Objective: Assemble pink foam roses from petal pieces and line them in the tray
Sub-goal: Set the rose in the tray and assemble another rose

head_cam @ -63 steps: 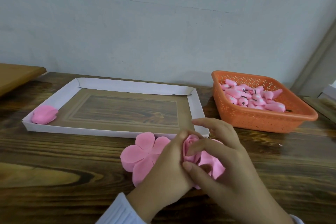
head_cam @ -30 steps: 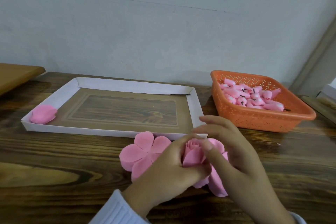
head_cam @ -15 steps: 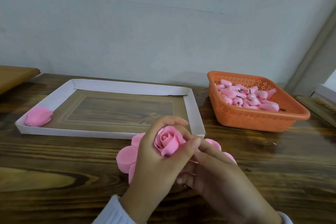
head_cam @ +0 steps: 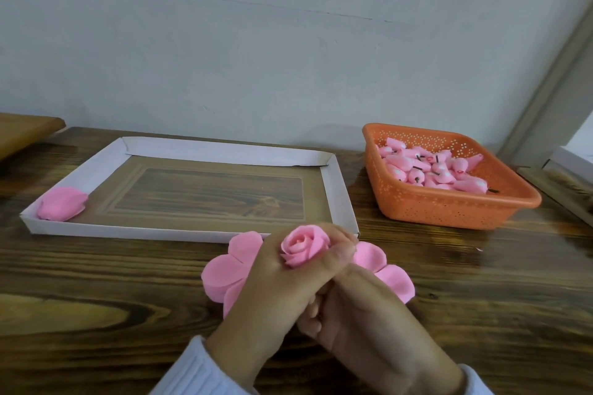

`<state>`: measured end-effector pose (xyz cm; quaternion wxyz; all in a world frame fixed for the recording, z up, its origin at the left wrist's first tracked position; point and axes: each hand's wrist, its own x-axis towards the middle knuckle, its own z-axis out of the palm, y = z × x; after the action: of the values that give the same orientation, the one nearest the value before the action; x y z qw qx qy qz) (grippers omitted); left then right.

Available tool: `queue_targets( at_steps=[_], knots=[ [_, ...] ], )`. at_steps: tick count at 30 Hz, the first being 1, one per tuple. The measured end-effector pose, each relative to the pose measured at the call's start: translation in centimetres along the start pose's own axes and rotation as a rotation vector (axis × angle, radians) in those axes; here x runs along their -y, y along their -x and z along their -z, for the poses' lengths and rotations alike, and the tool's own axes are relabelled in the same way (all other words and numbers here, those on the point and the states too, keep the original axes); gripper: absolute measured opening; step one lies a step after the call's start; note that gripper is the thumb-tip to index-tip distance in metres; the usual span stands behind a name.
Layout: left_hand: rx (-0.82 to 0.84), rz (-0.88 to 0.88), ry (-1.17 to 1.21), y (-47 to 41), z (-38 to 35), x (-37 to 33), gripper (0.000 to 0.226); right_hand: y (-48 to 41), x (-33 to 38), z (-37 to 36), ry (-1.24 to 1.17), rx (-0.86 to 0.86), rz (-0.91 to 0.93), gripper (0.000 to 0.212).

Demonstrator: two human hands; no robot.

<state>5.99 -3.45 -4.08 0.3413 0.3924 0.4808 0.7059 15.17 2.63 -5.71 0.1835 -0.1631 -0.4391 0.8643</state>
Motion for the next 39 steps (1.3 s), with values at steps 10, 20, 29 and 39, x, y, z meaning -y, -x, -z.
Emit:
queue_targets(
  at_steps=[10, 20, 29, 39],
  knots=[
    [0.038, 0.031, 0.029, -0.2, 0.2, 0.0, 0.025, 0.7, 0.4, -0.3, 0.001, 0.058, 0.051, 0.022],
    [-0.299, 0.138, 0.200, -1.8, 1.3, 0.9, 0.043, -0.1, 6.0, 7.2, 1.472, -0.768, 0.186, 0.037],
    [-0.367, 0.138, 0.122, -1.6, 1.1, 1.4, 0.039, -0.7, 4.7, 7.4, 1.529, -0.602, 0.164, 0.019],
    [-0.292, 0.103, 0.028, -1.3, 0.9, 1.6, 0.049, -0.3, 4.5, 7.0, 1.677, -0.568, 0.191, 0.023]
  ],
)
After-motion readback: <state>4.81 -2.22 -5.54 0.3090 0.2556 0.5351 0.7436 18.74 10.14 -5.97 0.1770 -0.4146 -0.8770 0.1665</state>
